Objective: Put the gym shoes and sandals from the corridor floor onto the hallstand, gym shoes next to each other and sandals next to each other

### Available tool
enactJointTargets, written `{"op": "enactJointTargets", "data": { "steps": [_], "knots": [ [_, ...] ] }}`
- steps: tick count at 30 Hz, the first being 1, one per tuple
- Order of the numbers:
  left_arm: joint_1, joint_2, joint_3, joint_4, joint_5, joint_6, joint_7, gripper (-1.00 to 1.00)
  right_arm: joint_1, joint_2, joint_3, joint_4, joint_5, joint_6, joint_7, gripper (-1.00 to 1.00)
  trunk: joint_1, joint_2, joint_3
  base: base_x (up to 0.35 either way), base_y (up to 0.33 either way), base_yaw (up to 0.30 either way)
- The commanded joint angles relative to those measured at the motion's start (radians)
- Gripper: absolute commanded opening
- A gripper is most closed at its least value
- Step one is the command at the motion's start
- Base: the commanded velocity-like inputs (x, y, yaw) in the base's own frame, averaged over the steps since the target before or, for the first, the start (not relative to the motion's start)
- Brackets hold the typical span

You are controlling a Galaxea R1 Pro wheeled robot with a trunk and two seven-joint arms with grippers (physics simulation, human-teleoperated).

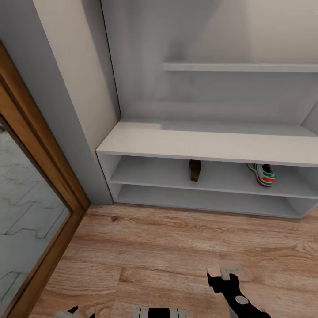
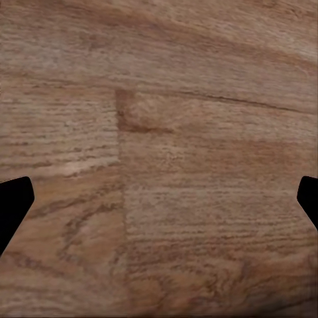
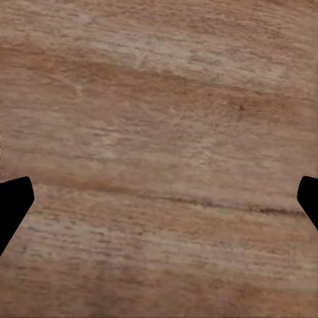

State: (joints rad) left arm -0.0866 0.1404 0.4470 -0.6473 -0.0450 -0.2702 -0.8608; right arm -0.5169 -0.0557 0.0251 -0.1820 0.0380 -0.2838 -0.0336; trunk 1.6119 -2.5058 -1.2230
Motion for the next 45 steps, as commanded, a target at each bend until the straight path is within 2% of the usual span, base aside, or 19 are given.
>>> {"op": "enactJointTargets", "data": {
  "steps": [1,5,11,24,37,45],
  "knots": [
    [-0.001,0.0,0.005,0.003,-0.005,-0.004,-0.004,1.0,0.001,0.0,0.002,0.009,0.004,-0.019,-0.002,1.0,0.0,0.0,-0.001,0.0,0.0,-0.008],
    [-0.001,-0.001,0.005,0.008,-0.004,-0.004,-0.003,1.0,0.004,-0.001,0.002,0.038,0.004,-0.059,0.002,1.0,0.0,0.0,0.0,0.0,0.0,-0.077],
    [-0.001,-0.001,0.005,0.011,-0.004,-0.004,-0.002,1.0,0.006,-0.001,0.002,0.057,0.004,-0.08,0.003,1.0,0.0,0.0,0.003,0.0,0.0,-0.192],
    [-0.001,0.001,0.006,0.012,-0.005,-0.004,0.001,1.0,0.02,-0.002,0.0,0.065,0.0,-0.088,-0.002,1.0,0.0,0.0,0.009,0.0,0.0,-0.257],
    [-0.001,-0.001,0.011,0.013,-0.005,-0.024,0.045,1.0,0.04,-0.003,-0.001,0.065,-0.004,-0.092,-0.003,1.0,0.0,0.0,0.009,0.0,0.0,-0.28],
    [-0.001,-0.001,0.012,0.014,-0.004,-0.031,0.051,1.0,0.052,-0.003,-0.002,0.064,-0.005,-0.093,-0.004,1.0,0.0,0.0,0.009,0.0,0.0,-0.283]
  ]
}}
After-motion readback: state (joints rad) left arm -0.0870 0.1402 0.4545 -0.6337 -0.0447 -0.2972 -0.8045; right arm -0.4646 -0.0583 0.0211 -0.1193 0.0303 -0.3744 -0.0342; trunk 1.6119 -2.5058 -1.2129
